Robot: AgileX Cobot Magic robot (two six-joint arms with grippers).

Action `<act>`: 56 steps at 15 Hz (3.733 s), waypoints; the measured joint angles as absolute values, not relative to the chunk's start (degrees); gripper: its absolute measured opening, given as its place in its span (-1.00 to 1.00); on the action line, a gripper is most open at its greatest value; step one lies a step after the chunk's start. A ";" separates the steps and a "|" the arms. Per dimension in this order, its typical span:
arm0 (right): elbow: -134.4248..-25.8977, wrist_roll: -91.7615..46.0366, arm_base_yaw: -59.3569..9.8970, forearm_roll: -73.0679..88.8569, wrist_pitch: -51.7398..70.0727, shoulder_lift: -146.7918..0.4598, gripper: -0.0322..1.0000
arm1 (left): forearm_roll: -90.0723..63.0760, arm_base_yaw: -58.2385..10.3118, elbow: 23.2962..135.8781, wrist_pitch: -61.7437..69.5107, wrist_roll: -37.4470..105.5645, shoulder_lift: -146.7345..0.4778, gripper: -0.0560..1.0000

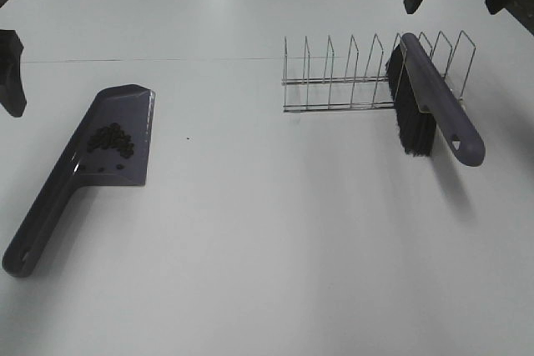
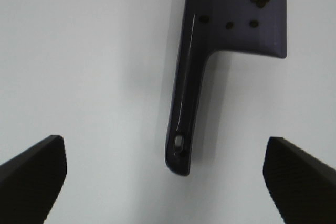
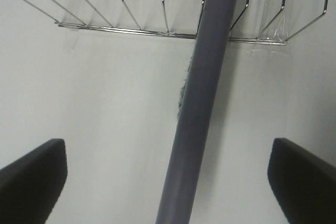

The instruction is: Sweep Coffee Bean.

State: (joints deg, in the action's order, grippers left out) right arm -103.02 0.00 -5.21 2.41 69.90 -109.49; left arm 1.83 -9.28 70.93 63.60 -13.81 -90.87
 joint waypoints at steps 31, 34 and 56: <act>-27.04 -2.64 -5.21 4.53 53.86 -22.35 0.92 | 7.05 -9.28 30.19 62.11 -10.37 -16.21 0.84; -26.99 -2.64 -5.21 4.87 53.92 -22.35 0.92 | 7.05 -9.28 30.19 62.11 -10.20 -11.46 0.84; -24.18 -3.90 -5.21 5.21 48.76 -22.35 0.92 | 6.36 -9.28 30.08 62.11 -8.88 0.23 0.84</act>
